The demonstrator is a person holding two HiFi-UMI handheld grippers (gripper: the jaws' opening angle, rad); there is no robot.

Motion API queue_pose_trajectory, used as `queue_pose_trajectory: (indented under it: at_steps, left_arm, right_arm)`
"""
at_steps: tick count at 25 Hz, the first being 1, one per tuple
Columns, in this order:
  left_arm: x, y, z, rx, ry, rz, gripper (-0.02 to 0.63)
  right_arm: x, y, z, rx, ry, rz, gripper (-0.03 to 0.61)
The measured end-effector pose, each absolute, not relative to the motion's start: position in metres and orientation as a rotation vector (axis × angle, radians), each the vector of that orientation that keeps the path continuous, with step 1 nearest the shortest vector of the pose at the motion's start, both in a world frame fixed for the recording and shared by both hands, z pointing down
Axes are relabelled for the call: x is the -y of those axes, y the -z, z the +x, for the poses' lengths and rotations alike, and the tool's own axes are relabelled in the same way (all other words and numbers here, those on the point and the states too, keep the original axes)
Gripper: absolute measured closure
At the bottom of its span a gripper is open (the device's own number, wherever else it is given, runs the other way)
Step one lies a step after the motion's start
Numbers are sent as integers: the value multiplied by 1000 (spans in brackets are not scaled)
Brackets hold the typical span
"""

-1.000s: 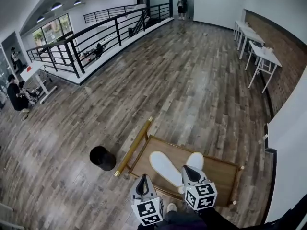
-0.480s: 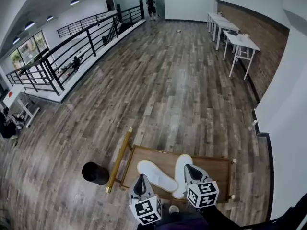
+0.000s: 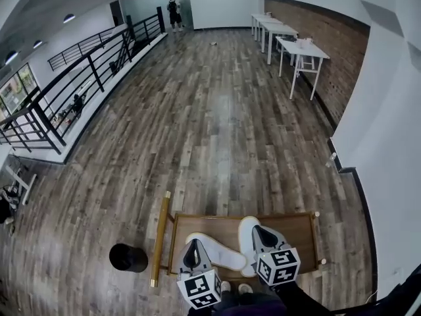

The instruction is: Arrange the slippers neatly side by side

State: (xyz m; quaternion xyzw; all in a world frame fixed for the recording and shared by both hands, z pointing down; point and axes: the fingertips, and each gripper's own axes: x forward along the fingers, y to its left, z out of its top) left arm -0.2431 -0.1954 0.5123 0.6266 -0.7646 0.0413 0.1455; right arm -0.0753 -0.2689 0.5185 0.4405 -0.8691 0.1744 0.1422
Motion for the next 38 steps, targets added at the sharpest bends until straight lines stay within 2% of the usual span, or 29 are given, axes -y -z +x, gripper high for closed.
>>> queue_pose_trajectory:
  at_steps: [16,38]
  left_arm:
    - [224,-534,-224,1907,-198,2081,612]
    - [238,-544,-200,1894,-178,2028,612]
  right_arm:
    - [246,-533,-46,2310,-558,1609,580]
    - [273,-518,-37,2374,-542,1531,580]
